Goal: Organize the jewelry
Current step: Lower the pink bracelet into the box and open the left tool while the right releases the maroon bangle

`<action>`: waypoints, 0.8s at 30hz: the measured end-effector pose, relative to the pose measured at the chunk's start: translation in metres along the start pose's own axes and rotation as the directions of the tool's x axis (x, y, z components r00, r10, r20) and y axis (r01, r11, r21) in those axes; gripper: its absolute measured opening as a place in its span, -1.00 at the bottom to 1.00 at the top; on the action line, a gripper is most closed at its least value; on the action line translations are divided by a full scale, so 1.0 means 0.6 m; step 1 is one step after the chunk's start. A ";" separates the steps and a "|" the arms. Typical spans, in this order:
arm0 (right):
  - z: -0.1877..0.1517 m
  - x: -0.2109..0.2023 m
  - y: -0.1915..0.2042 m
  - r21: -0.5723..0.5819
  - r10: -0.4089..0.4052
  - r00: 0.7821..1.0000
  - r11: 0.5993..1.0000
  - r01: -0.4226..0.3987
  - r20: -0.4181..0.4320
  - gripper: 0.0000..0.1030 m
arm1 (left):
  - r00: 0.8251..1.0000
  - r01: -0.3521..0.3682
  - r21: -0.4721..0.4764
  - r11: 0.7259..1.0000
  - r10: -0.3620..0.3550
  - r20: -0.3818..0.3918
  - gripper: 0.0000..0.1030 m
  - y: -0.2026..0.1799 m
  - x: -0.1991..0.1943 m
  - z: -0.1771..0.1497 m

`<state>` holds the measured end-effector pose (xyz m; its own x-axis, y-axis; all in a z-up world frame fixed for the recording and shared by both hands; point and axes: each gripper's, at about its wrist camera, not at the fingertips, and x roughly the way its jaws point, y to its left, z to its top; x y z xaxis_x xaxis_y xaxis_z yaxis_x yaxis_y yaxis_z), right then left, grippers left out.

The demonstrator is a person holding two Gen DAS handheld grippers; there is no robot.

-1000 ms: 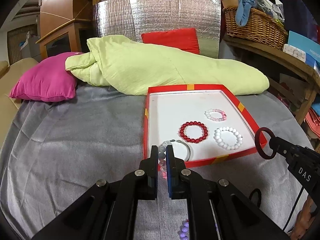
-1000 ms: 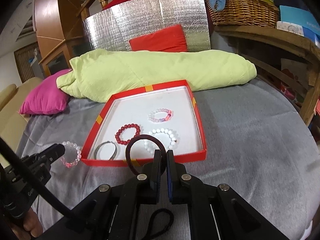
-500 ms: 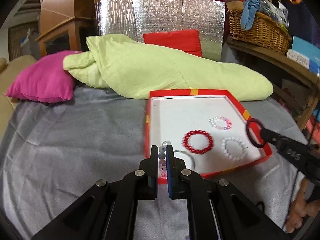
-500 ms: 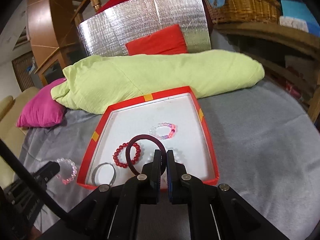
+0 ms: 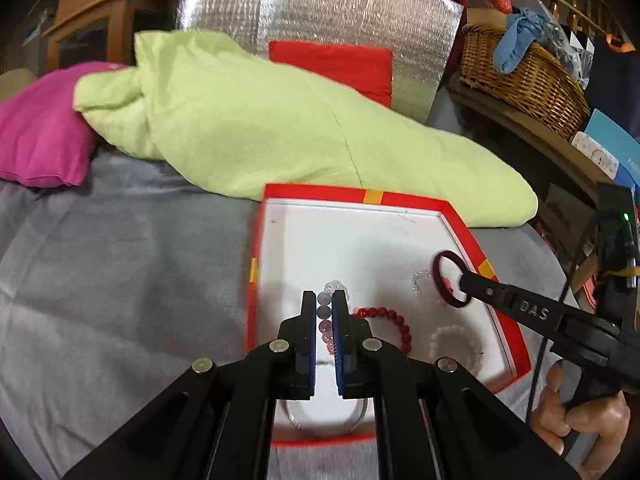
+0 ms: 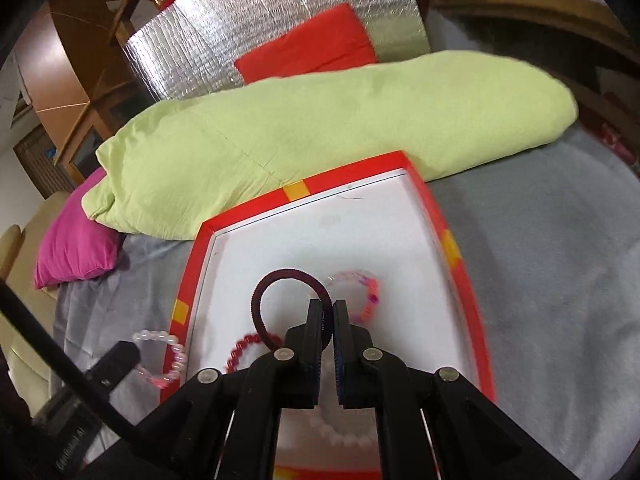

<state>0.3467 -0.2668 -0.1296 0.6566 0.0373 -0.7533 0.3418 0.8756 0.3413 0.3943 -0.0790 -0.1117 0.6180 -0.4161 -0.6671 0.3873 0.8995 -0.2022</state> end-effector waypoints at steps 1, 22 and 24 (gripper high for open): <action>0.005 0.012 0.003 0.005 0.007 1.000 1.000 -0.007 -0.013 -0.89 | 1.000 0.009 -0.011 1.000 -0.009 -0.016 -0.85 0.002 0.012 0.003; 0.038 0.058 0.005 0.142 0.141 0.990 0.980 -0.139 0.000 -0.54 | 0.987 -0.158 0.019 0.987 0.157 0.012 0.07 0.026 0.014 0.011; 0.038 0.034 0.001 0.129 0.134 0.991 0.983 -0.134 0.006 -0.54 | 0.979 -0.202 0.028 0.979 0.202 0.000 0.09 0.030 0.000 0.005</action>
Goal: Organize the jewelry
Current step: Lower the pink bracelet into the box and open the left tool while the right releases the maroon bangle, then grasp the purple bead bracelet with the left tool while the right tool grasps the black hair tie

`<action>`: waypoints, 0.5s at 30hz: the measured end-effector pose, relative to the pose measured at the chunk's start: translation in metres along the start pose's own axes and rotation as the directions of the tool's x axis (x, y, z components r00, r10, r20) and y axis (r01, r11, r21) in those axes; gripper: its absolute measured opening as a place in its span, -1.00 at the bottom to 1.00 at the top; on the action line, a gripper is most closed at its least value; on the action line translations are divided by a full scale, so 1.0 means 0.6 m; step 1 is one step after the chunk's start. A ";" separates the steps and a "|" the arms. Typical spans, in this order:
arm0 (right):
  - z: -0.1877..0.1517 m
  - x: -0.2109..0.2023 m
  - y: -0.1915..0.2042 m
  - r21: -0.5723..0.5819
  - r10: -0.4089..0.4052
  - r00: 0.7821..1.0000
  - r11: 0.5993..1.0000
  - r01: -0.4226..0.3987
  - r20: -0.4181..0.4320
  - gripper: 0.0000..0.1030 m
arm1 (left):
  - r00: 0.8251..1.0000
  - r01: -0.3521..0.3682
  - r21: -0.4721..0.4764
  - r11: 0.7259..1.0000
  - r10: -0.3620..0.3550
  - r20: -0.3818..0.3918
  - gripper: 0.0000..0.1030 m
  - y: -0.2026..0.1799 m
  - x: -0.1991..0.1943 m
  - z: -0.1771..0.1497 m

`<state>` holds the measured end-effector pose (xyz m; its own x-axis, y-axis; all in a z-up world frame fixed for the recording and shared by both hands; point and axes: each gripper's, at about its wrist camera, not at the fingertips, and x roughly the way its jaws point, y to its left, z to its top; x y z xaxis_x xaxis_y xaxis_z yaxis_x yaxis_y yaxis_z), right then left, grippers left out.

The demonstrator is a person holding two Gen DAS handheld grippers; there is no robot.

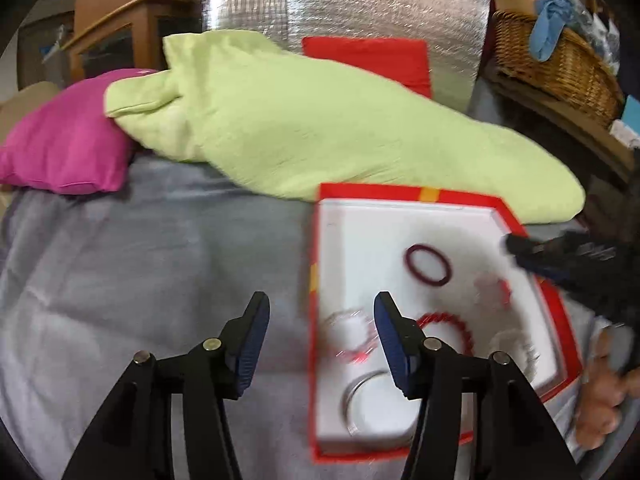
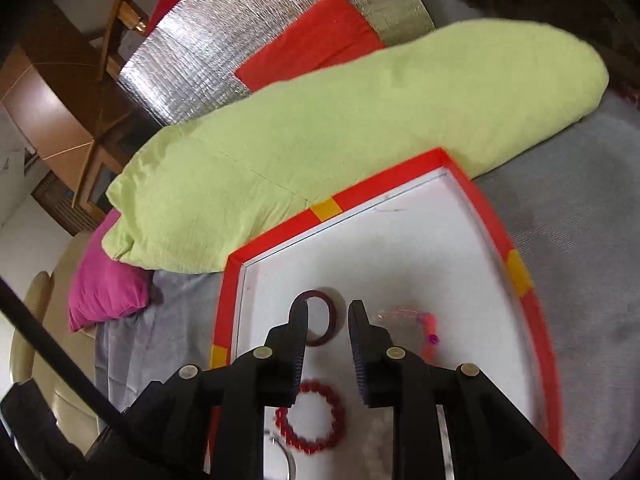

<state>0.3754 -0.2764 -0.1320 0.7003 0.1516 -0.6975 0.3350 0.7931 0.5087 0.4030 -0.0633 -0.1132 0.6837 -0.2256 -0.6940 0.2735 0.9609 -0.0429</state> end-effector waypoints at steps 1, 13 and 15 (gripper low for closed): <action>-0.001 -0.015 -0.002 0.000 -0.003 1.000 1.000 0.003 0.004 -0.54 | 1.000 -0.022 0.004 1.000 0.022 -0.001 0.11 0.004 -0.008 -0.004; -0.063 -0.151 -0.031 -0.024 -0.015 1.000 1.000 0.014 -0.026 -0.54 | 0.992 -0.121 0.048 0.991 0.122 -0.015 0.34 0.000 -0.080 -0.075; -0.087 -0.174 -0.039 -0.046 -0.030 0.999 0.999 0.028 -0.035 -0.54 | 0.991 -0.129 0.083 0.988 0.131 -0.018 0.34 -0.006 -0.094 -0.095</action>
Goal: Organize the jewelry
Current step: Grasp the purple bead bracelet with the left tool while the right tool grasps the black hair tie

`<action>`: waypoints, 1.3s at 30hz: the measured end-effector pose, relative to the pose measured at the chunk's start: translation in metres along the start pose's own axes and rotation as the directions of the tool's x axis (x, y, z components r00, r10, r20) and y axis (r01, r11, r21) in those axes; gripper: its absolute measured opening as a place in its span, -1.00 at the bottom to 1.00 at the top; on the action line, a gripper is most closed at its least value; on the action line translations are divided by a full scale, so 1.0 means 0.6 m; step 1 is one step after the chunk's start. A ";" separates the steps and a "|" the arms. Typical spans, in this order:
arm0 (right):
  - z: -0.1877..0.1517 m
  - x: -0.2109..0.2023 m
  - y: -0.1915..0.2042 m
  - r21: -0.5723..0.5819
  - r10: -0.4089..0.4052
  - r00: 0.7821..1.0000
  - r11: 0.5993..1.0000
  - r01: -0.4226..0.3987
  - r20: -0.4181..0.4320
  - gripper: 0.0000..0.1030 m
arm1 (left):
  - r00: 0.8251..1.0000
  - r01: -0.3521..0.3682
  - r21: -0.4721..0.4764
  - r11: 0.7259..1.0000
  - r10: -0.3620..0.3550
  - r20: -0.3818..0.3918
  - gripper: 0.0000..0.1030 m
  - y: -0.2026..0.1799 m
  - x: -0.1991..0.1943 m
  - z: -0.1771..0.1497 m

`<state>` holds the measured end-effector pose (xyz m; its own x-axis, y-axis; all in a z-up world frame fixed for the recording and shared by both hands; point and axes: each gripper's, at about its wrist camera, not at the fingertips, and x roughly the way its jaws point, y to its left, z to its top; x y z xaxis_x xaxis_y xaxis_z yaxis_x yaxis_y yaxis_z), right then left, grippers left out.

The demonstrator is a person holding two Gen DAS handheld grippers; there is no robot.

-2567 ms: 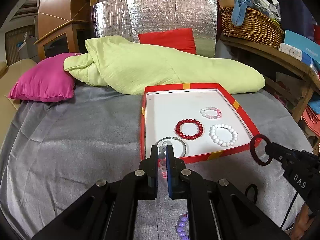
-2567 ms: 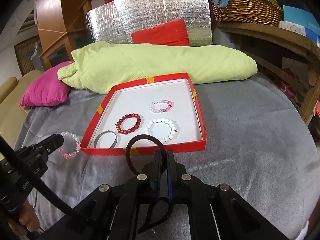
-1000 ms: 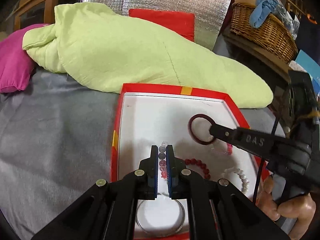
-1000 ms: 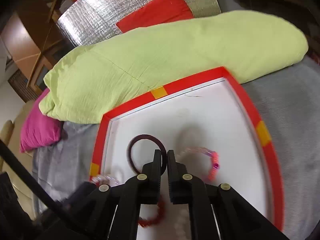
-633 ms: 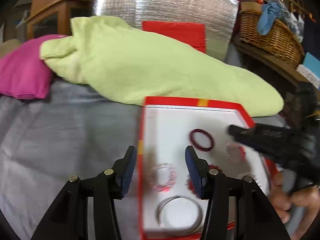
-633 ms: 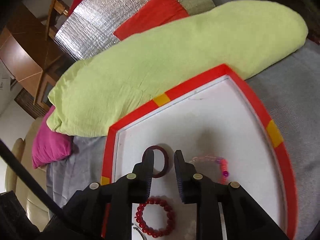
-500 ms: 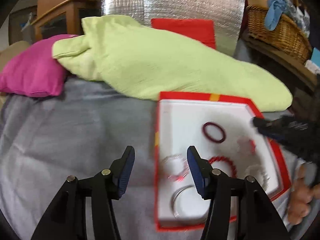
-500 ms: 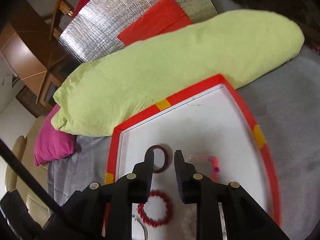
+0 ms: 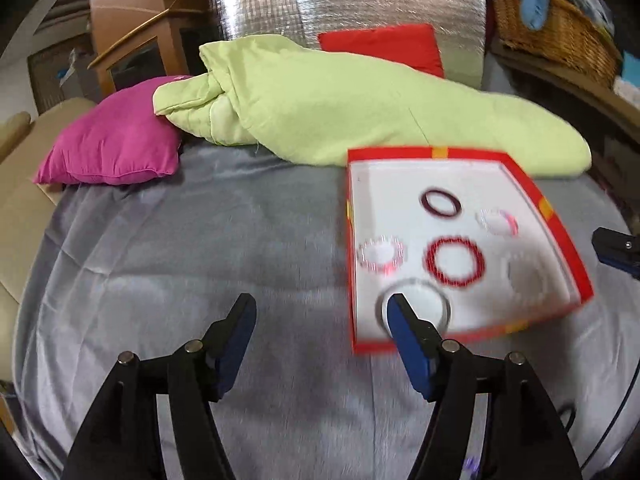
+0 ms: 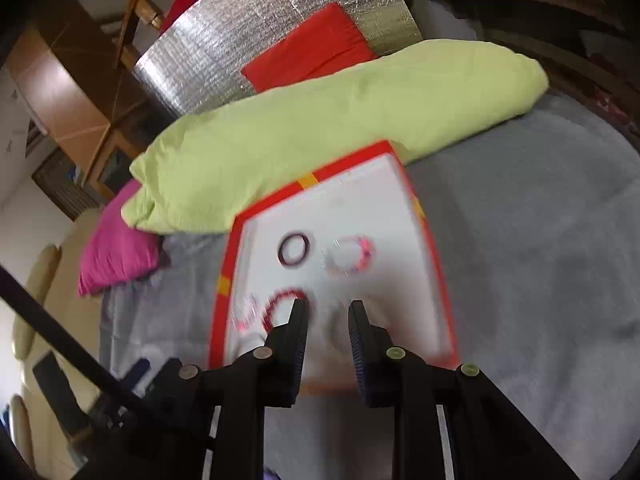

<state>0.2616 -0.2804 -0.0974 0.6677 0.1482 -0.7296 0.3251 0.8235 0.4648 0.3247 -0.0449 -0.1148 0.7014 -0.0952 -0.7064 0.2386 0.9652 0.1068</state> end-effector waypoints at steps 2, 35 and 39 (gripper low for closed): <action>-0.026 -0.014 -0.010 -0.012 -0.013 1.000 1.000 0.012 -0.024 -0.54 | 1.000 0.009 0.030 1.000 -0.009 -0.003 0.34 -0.004 -0.015 -0.018; -0.174 -0.017 -0.001 -0.211 -0.206 0.974 0.960 0.184 -0.088 -0.88 | 0.931 0.339 0.133 0.931 -0.313 -0.188 -0.82 -0.060 -0.030 -0.174; -0.174 -0.025 -0.005 -0.199 -0.201 0.975 0.963 0.180 -0.090 -0.88 | 0.945 0.312 0.141 0.939 -0.292 -0.146 -0.82 -0.056 -0.038 -0.163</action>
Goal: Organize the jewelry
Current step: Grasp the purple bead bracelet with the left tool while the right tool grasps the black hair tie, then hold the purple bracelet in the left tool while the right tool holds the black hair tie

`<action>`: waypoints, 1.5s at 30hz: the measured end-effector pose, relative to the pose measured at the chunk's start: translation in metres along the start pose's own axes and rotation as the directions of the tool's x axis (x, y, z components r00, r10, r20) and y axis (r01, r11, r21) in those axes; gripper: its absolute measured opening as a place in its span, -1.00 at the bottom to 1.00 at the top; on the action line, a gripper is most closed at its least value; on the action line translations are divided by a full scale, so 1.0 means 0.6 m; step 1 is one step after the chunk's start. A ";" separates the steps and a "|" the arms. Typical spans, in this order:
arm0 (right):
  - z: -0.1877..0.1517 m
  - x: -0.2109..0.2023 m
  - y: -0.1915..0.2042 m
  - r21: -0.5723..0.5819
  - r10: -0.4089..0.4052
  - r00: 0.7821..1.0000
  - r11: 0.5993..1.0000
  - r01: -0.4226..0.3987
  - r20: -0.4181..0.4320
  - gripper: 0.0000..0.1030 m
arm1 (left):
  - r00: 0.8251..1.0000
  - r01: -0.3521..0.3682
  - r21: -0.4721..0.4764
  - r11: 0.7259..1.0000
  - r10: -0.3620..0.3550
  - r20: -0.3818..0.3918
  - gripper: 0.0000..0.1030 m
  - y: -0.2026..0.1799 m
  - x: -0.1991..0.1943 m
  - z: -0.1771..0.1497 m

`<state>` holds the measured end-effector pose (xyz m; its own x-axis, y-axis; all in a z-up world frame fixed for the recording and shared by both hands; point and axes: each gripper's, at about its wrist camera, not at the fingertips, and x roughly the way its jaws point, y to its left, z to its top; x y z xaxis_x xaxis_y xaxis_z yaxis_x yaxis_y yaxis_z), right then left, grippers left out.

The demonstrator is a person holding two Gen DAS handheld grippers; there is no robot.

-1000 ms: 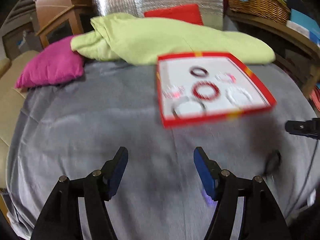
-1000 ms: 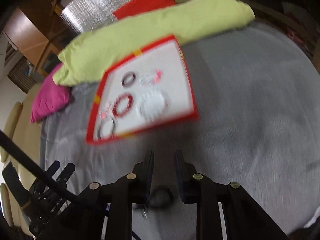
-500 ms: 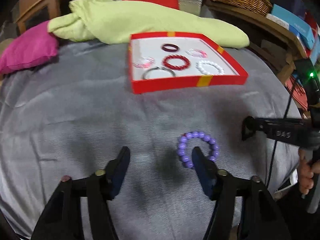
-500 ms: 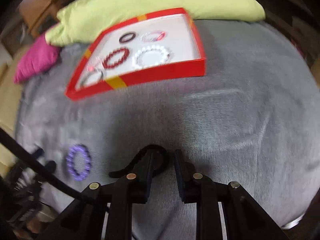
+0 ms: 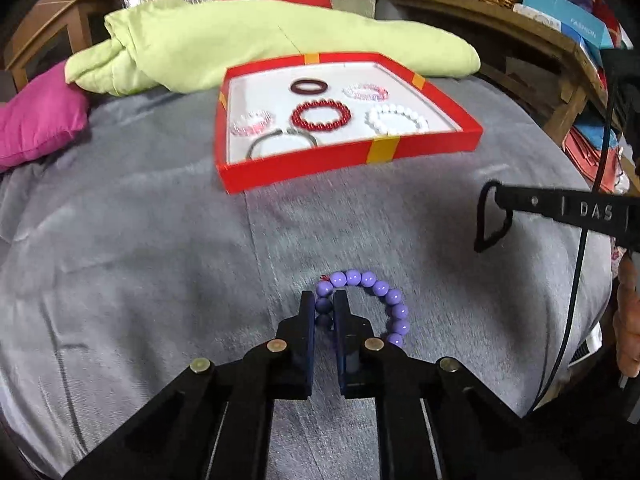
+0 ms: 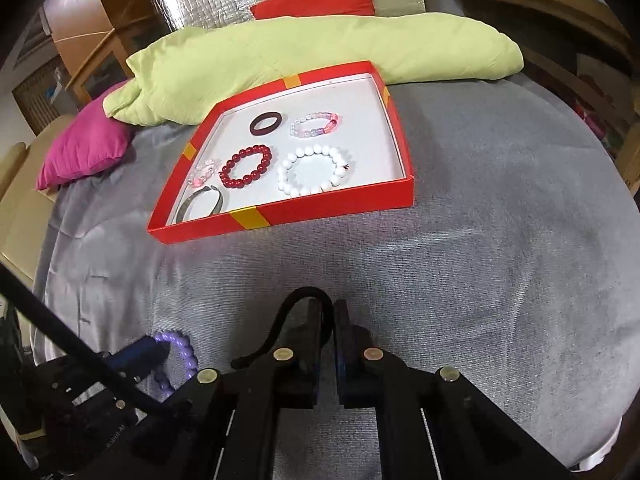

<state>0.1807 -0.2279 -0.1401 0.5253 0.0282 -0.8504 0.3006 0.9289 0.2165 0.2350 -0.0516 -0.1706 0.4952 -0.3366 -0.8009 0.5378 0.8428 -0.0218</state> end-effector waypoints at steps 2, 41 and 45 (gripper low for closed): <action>0.000 -0.001 -0.005 0.015 0.007 1.000 1.000 -0.007 -0.005 -0.88 | 1.000 0.000 -0.018 1.000 0.000 0.028 -0.82 0.006 -0.010 0.007; 0.004 -0.010 0.024 -0.027 0.040 0.997 0.999 -0.038 0.066 -0.88 | 0.965 -0.186 -0.070 0.980 0.196 0.175 -0.82 0.003 -0.068 0.056; 0.004 -0.011 0.019 -0.020 0.040 0.997 0.999 -0.039 0.062 -0.88 | 0.965 -0.187 -0.066 0.980 0.196 0.172 -0.82 -0.002 -0.065 0.057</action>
<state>0.1829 -0.2182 -0.1310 0.5850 0.0423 -0.8099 0.2638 0.9344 0.2394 0.2383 -0.0540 -0.1192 0.7007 -0.2324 -0.6745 0.3893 0.9169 0.0885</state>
